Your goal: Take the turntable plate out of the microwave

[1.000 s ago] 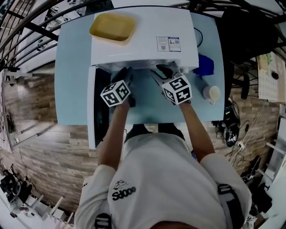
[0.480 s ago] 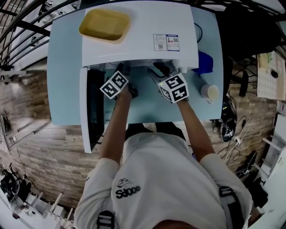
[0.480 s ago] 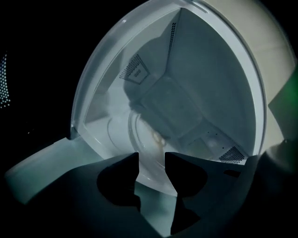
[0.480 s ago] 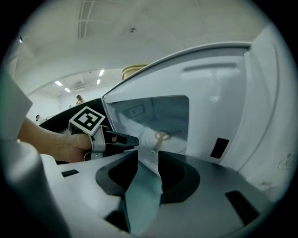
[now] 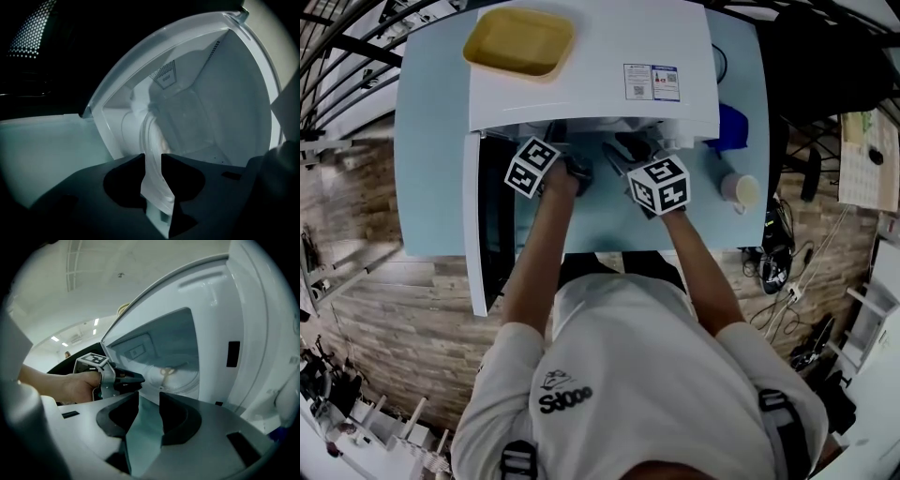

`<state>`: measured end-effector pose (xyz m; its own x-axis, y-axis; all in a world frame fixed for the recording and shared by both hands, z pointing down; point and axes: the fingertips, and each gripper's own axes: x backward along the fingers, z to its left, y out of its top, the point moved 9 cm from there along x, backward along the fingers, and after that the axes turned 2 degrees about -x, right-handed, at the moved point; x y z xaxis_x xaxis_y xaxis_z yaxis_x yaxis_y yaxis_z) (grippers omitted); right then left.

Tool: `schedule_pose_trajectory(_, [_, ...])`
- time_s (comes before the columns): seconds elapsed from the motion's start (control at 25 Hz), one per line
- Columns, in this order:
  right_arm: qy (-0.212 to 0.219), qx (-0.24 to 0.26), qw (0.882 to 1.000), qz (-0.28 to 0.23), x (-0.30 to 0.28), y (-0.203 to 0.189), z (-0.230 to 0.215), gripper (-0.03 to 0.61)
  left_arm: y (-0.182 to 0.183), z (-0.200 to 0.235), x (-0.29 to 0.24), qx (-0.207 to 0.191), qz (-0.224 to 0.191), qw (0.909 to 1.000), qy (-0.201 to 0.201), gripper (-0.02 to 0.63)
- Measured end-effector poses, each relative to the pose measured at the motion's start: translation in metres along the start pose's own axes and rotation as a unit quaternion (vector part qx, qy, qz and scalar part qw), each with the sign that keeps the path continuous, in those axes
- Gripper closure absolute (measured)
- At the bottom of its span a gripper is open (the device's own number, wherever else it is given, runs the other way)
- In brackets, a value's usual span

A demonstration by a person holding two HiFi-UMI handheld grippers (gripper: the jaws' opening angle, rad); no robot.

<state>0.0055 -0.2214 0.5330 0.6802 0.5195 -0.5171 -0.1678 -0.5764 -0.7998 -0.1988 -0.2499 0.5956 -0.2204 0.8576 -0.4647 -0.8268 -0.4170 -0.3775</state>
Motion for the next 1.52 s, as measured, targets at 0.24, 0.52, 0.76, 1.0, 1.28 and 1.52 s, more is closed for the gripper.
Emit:
schedule_pose_trajectory(0.24, [0.008, -0.038, 0.999, -0.007, -0.003, -0.011, 0.005, 0.457, -0.001, 0.001, -0.001, -0.006, 0.009, 0.9998, 0.015, 0.518])
schedule_pose_trajectory(0.52, [0.012, -0.073, 0.997, -0.016, -0.01, -0.013, 0.008, 0.457, -0.005, 0.016, 0.002, 0.043, 0.007, 0.9982, -0.042, 0.574])
schedule_pose_trajectory(0.76, [0.046, -0.191, 0.98, -0.043, -0.029, -0.013, 0.002, 0.453, -0.005, 0.015, 0.002, 0.044, 0.011, 0.9972, -0.059, 0.578])
schedule_pose_trajectory(1.0, [0.035, -0.267, 0.962, -0.043, -0.054, -0.017, -0.009, 0.442, -0.007, 0.018, 0.002, 0.048, 0.007, 0.9958, -0.078, 0.58])
schedule_pose_trajectory(1.28, [0.013, -0.305, 0.951, -0.041, -0.076, -0.023, -0.016, 0.434, -0.009, 0.02, 0.003, 0.053, 0.0, 0.9948, -0.087, 0.581])
schedule_pose_trajectory(1.52, [0.027, -0.359, 0.931, -0.062, -0.078, -0.024, -0.025, 0.448, -0.005, 0.016, 0.005, 0.05, -0.011, 0.9941, -0.096, 0.583])
